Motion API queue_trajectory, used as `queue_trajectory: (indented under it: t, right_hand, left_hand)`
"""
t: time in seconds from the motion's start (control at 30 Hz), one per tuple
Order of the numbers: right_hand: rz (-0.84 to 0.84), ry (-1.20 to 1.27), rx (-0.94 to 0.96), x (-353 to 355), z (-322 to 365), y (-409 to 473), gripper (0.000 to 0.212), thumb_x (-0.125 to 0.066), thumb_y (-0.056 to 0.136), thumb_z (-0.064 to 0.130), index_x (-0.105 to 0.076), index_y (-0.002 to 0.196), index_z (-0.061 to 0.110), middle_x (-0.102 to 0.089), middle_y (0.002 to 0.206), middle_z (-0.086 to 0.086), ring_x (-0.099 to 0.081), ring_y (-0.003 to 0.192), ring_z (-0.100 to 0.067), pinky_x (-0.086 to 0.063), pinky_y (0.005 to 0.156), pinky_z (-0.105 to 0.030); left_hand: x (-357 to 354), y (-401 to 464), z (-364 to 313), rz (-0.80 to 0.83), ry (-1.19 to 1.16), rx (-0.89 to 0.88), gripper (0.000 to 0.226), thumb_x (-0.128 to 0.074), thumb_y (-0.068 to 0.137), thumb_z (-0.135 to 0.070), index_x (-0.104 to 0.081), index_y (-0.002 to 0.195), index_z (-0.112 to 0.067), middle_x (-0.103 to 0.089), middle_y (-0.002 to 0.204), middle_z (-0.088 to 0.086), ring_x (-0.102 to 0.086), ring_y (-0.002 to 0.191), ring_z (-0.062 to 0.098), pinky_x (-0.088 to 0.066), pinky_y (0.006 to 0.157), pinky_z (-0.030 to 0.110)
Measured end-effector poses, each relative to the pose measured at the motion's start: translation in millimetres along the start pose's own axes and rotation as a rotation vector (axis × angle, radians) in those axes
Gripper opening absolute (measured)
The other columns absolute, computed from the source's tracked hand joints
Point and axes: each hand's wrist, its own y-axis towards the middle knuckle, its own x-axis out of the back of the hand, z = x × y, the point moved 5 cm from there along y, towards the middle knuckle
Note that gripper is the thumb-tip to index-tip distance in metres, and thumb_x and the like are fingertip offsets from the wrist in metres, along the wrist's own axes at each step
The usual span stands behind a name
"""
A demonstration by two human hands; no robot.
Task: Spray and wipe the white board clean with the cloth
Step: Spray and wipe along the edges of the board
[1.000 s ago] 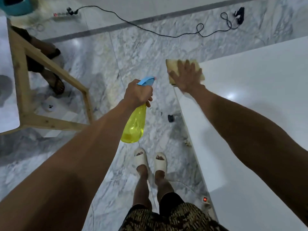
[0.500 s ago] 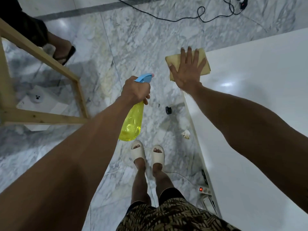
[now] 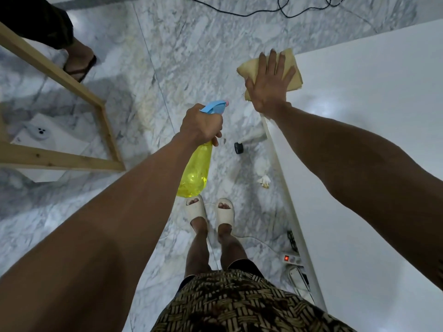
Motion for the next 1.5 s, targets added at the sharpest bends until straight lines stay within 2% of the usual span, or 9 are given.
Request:
queue_trajectory:
  t: [0.2, 0.4, 0.53, 0.7, 0.87, 1.07, 1.23, 1.4, 1.5]
  right_hand:
    - [-0.001, -0.013, 0.014, -0.2, -0.5, -23.5, 0.072, -0.021, 0.101, 0.050, -0.006, 0.157, 0.007, -0.003, 0.164, -0.018, -0.004, 0.151, -0.040, -0.007, 0.115, -0.065]
    - [0.001, -0.010, 0.015, -6.5, -14.3, -66.6, 0.073, -0.019, 0.101, 0.051, -0.006, 0.157, 0.007, -0.002, 0.165, -0.017, -0.003, 0.152, -0.037, -0.006, 0.118, -0.062]
    - [-0.009, 0.047, -0.011, -14.5, -24.6, -101.0, 0.074, -0.021, 0.101, 0.052, -0.007, 0.156, 0.003, -0.006, 0.165, -0.016, -0.005, 0.152, -0.035, -0.003, 0.119, -0.058]
    - [-0.012, 0.016, 0.011, -23.6, -34.8, -131.7, 0.071, -0.020, 0.101, 0.046, -0.008, 0.156, 0.003, -0.007, 0.164, -0.017, -0.005, 0.152, -0.032, -0.002, 0.122, -0.052]
    - [-0.041, 0.012, 0.012, -36.1, -50.1, -179.3, 0.072, -0.018, 0.100, 0.049, -0.010, 0.156, 0.003, -0.008, 0.164, -0.017, -0.006, 0.153, -0.031, 0.000, 0.121, -0.048]
    - [-0.014, 0.020, -0.019, -49.1, -73.3, -245.2, 0.072, -0.020, 0.101, 0.048, -0.009, 0.156, 0.003, -0.008, 0.164, -0.017, -0.005, 0.152, -0.033, -0.002, 0.123, -0.051]
    - [0.000, 0.040, -0.029, -60.0, -95.2, -304.7, 0.072, -0.022, 0.102, 0.047, -0.007, 0.156, 0.002, -0.006, 0.164, -0.018, -0.004, 0.152, -0.033, -0.003, 0.123, -0.052]
    - [-0.015, 0.023, -0.029, -71.0, -114.6, -368.6, 0.071, -0.022, 0.102, 0.047, -0.009, 0.156, 0.003, -0.008, 0.164, -0.017, -0.006, 0.152, -0.032, -0.002, 0.122, -0.048]
    - [-0.005, 0.027, -0.037, -76.9, -124.3, -403.0, 0.071, -0.024, 0.102, 0.046, -0.009, 0.156, 0.003, -0.008, 0.164, -0.016, -0.006, 0.152, -0.031, -0.003, 0.122, -0.048]
  left_hand:
    - [4.0, -7.4, 3.3, -0.014, 0.030, -0.008, 0.040, -0.056, 0.089, -0.008, -0.075, 0.125, -0.009, -0.072, 0.070, 0.014, -0.073, 0.064, 0.036, -0.063, 0.061, 0.042]
    - [-6.6, -25.2, -0.3, 0.014, -0.007, -0.033, 0.044, -0.057, 0.085, -0.012, -0.073, 0.126, -0.007, -0.070, 0.073, 0.014, -0.077, 0.078, 0.045, -0.061, 0.055, 0.039]
    - [-31.9, -42.8, -1.2, 0.062, -0.028, -0.074, 0.060, -0.055, 0.073, -0.016, -0.069, 0.131, -0.011, -0.068, 0.075, 0.015, -0.073, 0.063, 0.029, -0.055, 0.047, 0.033]
    - [-69.2, -67.0, 16.2, 0.082, 0.000, -0.091, 0.048, -0.056, 0.076, -0.018, -0.078, 0.119, -0.008, -0.073, 0.071, 0.013, -0.078, 0.073, 0.040, -0.066, 0.063, 0.048]
    - [-100.6, -96.3, 39.3, 0.092, -0.029, -0.066, 0.057, -0.054, 0.074, -0.019, -0.073, 0.126, -0.008, -0.071, 0.069, 0.014, -0.077, 0.078, 0.045, -0.064, 0.058, 0.043]
    - [-135.1, -139.3, 79.3, 0.055, -0.051, -0.051, 0.052, -0.056, 0.082, -0.014, -0.067, 0.131, -0.004, -0.070, 0.069, 0.012, -0.072, 0.062, 0.030, -0.062, 0.053, 0.039]
    - [-166.7, -195.2, 111.7, 0.036, -0.030, -0.021, 0.031, -0.057, 0.090, -0.001, -0.066, 0.117, 0.009, -0.069, 0.072, 0.017, -0.065, 0.044, 0.021, -0.052, 0.041, 0.027]
    - [-196.2, -239.9, 137.1, 0.051, -0.035, -0.032, 0.034, -0.055, 0.092, -0.004, -0.071, 0.123, 0.001, -0.069, 0.073, 0.013, -0.071, 0.057, 0.026, -0.058, 0.048, 0.031]
    - [-213.2, -264.2, 152.6, 0.085, -0.015, -0.073, 0.049, -0.051, 0.091, -0.004, -0.072, 0.132, -0.019, -0.070, 0.074, 0.011, -0.072, 0.059, 0.026, -0.061, 0.053, 0.033]
